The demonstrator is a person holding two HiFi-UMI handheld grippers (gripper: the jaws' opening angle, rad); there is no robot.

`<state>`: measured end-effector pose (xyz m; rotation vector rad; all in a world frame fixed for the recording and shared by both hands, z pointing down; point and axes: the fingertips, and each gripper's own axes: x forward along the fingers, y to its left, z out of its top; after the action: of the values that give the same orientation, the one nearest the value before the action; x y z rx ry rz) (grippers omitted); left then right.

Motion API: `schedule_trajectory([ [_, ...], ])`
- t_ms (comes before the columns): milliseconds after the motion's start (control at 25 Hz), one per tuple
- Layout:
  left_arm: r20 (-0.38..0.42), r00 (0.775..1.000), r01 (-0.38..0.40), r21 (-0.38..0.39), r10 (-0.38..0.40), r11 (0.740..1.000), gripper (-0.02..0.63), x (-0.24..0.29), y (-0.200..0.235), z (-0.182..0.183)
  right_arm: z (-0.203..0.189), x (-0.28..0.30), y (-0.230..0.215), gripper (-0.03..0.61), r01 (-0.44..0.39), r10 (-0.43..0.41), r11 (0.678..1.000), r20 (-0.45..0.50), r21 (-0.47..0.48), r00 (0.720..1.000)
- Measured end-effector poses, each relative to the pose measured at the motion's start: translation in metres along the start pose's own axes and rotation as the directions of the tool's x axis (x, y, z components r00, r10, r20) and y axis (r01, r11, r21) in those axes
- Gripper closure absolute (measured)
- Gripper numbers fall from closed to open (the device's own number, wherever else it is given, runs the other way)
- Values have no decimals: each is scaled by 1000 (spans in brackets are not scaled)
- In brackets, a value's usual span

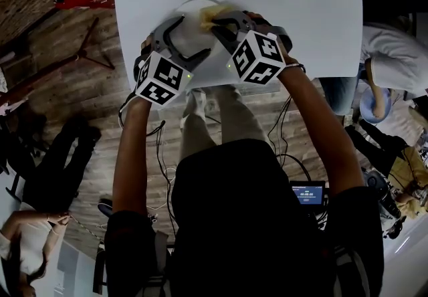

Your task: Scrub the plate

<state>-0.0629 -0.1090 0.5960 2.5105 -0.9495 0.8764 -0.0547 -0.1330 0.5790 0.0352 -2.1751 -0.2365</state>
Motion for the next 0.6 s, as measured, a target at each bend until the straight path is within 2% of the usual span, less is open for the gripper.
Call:
schedule_trajectory([
  [320, 0, 1000, -1, 1, 1, 1000, 206, 1, -1, 0, -9, -11, 17, 540, -8, 8, 999, 2, 40, 1000],
  [600, -1, 1000, 0, -1, 0, 1000, 206, 1, 0, 1, -12, -14, 25, 540, -16, 17, 999, -2, 38, 1000],
])
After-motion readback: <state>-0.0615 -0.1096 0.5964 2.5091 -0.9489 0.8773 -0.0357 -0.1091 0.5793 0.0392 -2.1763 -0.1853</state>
